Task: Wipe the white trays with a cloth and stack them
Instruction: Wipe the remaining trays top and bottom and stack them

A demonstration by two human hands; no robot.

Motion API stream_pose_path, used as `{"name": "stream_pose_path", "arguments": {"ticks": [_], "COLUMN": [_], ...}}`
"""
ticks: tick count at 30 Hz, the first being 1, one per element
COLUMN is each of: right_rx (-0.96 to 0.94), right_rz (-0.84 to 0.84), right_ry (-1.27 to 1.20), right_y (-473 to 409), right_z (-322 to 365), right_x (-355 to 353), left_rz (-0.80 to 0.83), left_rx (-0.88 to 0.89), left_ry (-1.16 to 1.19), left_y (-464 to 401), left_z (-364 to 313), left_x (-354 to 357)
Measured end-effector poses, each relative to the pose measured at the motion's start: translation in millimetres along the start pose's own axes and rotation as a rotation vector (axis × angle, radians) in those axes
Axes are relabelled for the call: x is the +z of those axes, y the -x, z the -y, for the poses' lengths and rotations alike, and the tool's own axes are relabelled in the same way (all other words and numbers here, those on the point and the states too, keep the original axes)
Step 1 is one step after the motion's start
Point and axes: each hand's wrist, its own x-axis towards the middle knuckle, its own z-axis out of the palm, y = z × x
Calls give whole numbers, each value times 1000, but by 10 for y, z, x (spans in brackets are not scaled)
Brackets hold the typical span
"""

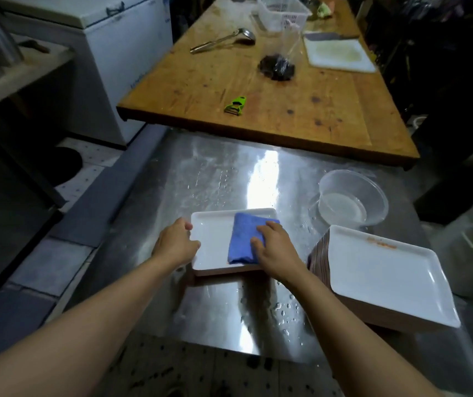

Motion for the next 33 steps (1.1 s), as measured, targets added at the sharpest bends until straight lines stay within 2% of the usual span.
{"name": "stream_pose_path", "arguments": {"ticks": [3,7,12,15,18,23,28,33], "right_rx": [-45,-99,15,33,24,-67,-210,-213], "right_rz": [-24,45,-113,-95,-67,-125,-57,-26], "right_ry": [67,220,486,541,469,158,59,28], "right_y": [-52,-43,-5,0,58,208,200,177], "right_z": [-37,-73,-249,-372,-342,9,397,479], "right_x": [56,293,401,345,410,663,888,955], "left_rz": [18,73,42,53,51,78,138,171], "left_rx": [-39,-7,31,48,41,12,-2,-6], "left_ry": [-23,-29,-22,0,48,213,323,291], "left_y": [-49,-98,-120,-123,-112,-94,-53,-79], "left_z": [59,150,208,230,260,307,298,293], "left_x": [49,124,153,142,134,150,114,82]}}
